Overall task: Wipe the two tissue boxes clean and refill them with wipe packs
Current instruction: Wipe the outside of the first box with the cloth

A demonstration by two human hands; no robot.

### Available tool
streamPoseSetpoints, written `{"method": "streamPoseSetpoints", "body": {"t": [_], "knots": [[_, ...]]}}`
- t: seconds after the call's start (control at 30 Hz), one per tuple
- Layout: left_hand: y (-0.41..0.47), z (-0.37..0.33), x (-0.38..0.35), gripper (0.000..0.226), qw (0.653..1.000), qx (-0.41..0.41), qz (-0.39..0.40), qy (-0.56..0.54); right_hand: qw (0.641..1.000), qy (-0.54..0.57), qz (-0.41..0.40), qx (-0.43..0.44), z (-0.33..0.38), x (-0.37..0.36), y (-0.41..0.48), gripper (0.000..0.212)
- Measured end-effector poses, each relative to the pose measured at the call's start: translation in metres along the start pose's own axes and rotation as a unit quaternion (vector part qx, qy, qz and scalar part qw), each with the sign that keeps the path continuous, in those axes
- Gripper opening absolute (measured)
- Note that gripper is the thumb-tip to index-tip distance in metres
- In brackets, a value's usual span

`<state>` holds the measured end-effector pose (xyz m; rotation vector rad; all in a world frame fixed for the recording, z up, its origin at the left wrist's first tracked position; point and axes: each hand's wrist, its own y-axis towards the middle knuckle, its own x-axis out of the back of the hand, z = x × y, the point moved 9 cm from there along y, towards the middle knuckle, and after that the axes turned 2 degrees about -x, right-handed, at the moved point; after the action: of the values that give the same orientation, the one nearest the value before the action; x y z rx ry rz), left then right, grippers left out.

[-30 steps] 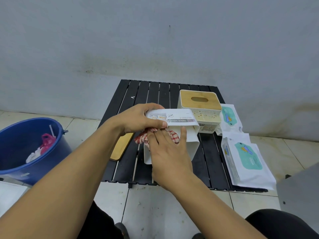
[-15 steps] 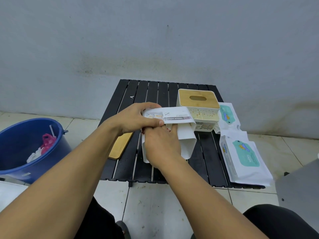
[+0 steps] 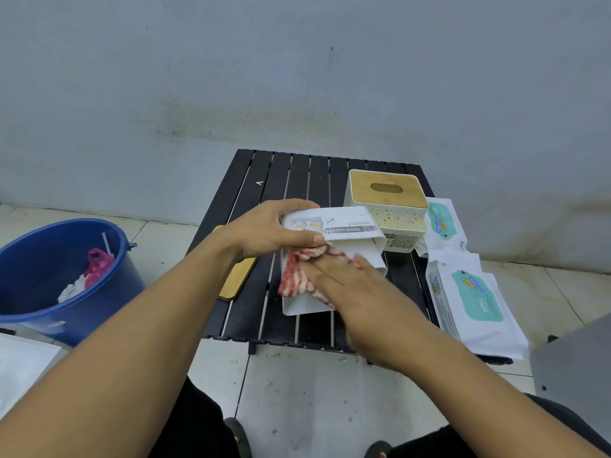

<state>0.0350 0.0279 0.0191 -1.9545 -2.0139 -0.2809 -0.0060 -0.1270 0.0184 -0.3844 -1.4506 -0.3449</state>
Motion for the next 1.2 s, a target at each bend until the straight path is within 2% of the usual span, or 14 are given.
{"method": "streamPoseSetpoints", "body": {"t": [0.13, 0.2, 0.3, 0.43, 0.53, 0.67, 0.77, 0.9, 1.07, 1.1, 1.2], "knots": [[0.000, -0.002, -0.001, 0.046, 1.000, 0.000, -0.002, -0.001, 0.988, -0.072, -0.044, -0.130, -0.051, -0.004, -0.034, 0.094], [0.001, -0.004, -0.003, 0.045, 1.000, -0.003, 0.000, 0.006, 0.981, -0.089, -0.042, -0.164, -0.061, -0.002, -0.030, 0.098], [0.002, -0.005, -0.004, 0.046, 1.000, -0.004, 0.002, 0.005, 0.983, -0.105, -0.026, -0.151, -0.047, 0.001, -0.007, 0.102], [0.003, -0.003, -0.003, 0.045, 1.000, -0.010, 0.005, 0.018, 0.986, -0.042, -0.035, -0.158, -0.045, 0.010, 0.027, 0.069], [0.004, -0.003, -0.002, 0.042, 1.000, -0.012, 0.007, 0.009, 0.983, -0.016, -0.025, -0.181, -0.052, 0.008, 0.038, 0.063], [0.005, 0.000, 0.001, 0.047, 1.000, -0.013, -0.015, 0.004, 0.983, -0.014, -0.064, -0.169, -0.046, 0.013, 0.026, 0.068], [0.005, 0.001, 0.002, 0.048, 1.000, -0.012, -0.019, 0.005, 0.984, -0.012, -0.065, -0.164, -0.036, 0.015, 0.001, 0.072], [0.005, 0.001, 0.000, 0.042, 1.000, -0.007, -0.010, -0.016, 0.985, -0.024, -0.097, -0.139, -0.003, 0.004, -0.030, 0.064], [0.004, -0.002, 0.000, 0.043, 1.000, -0.007, 0.000, 0.000, 0.993, -0.024, -0.070, -0.087, 0.025, -0.011, -0.005, 0.069], [0.004, -0.003, 0.001, 0.044, 1.000, -0.007, -0.002, 0.005, 0.994, -0.026, -0.063, -0.086, 0.025, -0.009, 0.003, 0.071], [0.005, 0.000, 0.003, 0.051, 1.000, -0.003, -0.005, 0.017, 0.993, -0.029, -0.022, -0.112, 0.021, -0.003, 0.027, 0.098]]}}
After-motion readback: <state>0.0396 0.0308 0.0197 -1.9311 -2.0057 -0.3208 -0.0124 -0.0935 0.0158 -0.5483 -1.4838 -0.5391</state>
